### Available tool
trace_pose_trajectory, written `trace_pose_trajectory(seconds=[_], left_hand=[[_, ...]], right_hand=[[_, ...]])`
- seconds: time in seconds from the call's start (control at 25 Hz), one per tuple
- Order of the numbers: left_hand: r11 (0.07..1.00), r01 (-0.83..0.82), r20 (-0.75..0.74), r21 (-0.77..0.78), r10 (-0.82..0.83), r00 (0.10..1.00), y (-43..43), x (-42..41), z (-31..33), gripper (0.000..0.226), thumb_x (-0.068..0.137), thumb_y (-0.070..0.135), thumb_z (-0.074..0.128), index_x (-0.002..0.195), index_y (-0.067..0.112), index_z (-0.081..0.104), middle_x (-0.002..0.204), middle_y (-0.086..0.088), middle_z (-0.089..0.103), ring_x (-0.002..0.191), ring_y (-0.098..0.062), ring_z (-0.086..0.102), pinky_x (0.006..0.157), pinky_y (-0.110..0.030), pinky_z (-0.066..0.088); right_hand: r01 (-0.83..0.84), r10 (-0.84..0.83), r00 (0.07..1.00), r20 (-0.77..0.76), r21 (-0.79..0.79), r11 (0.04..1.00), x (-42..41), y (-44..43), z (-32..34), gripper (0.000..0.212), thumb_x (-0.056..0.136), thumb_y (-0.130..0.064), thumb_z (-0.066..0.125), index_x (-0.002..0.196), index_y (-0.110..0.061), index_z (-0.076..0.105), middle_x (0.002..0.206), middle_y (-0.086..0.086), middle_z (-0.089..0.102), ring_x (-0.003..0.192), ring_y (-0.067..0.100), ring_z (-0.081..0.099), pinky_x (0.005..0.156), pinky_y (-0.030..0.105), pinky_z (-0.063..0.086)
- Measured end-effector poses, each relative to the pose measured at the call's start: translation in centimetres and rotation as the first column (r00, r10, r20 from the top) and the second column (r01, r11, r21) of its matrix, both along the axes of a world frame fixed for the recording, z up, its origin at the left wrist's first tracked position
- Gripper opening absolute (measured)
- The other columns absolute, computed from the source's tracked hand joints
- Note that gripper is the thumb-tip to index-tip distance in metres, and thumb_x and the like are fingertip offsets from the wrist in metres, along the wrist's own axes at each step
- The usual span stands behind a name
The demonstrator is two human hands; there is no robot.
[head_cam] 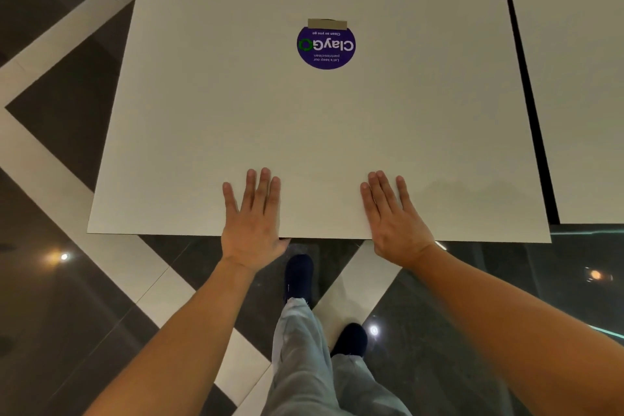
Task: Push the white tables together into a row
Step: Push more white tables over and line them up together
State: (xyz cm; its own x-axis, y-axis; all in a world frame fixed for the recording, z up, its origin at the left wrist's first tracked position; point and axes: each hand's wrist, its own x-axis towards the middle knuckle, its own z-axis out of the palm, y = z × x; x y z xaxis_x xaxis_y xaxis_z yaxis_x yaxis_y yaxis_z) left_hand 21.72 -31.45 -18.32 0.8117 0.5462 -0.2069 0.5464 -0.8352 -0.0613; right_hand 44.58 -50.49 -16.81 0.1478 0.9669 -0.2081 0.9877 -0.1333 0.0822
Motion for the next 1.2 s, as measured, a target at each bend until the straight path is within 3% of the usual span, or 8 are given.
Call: trace_pose_trajectory(seconds=[0.2,0.4,0.56,0.92,1.2], left_hand=[[1.0,-0.013,0.003,-0.02,0.014,1.0,-1.6,0.9,0.3,0.129,0.072,0.073,0.062,0.155,0.006,-0.01,0.163,-0.018,-0.012,0.149,-0.036,-0.016,0.114,-0.069,0.002],[0.999,0.039,-0.013,-0.016,-0.04,0.999,-0.8,0.7,0.2,0.131,0.07,0.074,0.062,0.153,0.004,-0.012,0.162,-0.019,-0.01,0.15,-0.037,-0.012,0.114,-0.069,0.004],[0.997,0.07,-0.009,0.011,-0.07,0.997,1.3,-0.3,0.1,0.133,0.067,0.075,0.063,0.152,0.004,-0.01,0.162,-0.019,-0.005,0.15,-0.037,-0.005,0.115,-0.068,0.005],[0.993,0.089,-0.033,0.078,-0.086,0.996,4.4,-1.9,-0.2,0.129,0.07,0.076,0.057,0.153,0.007,-0.013,0.163,-0.017,-0.006,0.151,-0.032,-0.007,0.117,-0.065,0.002],[0.998,0.031,0.008,0.047,-0.031,0.999,2.9,-1.2,0.1,0.131,0.067,0.07,0.066,0.152,0.008,-0.011,0.162,-0.015,-0.005,0.151,-0.03,-0.008,0.118,-0.064,0.001]], right_hand=[[-0.004,0.005,1.0,-0.01,0.028,1.0,1.4,-1.0,-0.2,0.083,0.082,-0.015,0.044,0.151,0.01,0.004,0.157,0.035,0.007,0.148,0.048,-0.001,0.118,0.065,0.007],[0.022,-0.021,0.999,-0.026,0.037,0.999,0.9,-0.8,-0.3,0.087,0.079,-0.015,0.051,0.151,0.01,0.007,0.157,0.035,0.008,0.148,0.048,0.001,0.117,0.066,0.01],[0.038,-0.037,0.999,-0.024,0.024,0.999,-0.8,0.5,-0.6,0.085,0.086,-0.019,0.043,0.151,0.008,-0.004,0.158,0.035,-0.002,0.148,0.047,-0.008,0.117,0.067,0.007],[0.107,-0.106,0.994,0.01,-0.119,0.987,-2.9,2.8,-0.6,0.108,0.092,-0.038,0.053,0.142,0.006,-0.032,0.152,0.031,-0.033,0.14,0.045,-0.034,0.116,0.065,-0.006],[0.046,-0.049,0.999,-0.012,-0.163,0.985,-1.7,2.4,0.2,0.1,0.096,-0.036,0.045,0.141,0.007,-0.033,0.151,0.032,-0.032,0.137,0.047,-0.036,0.115,0.066,-0.007]])
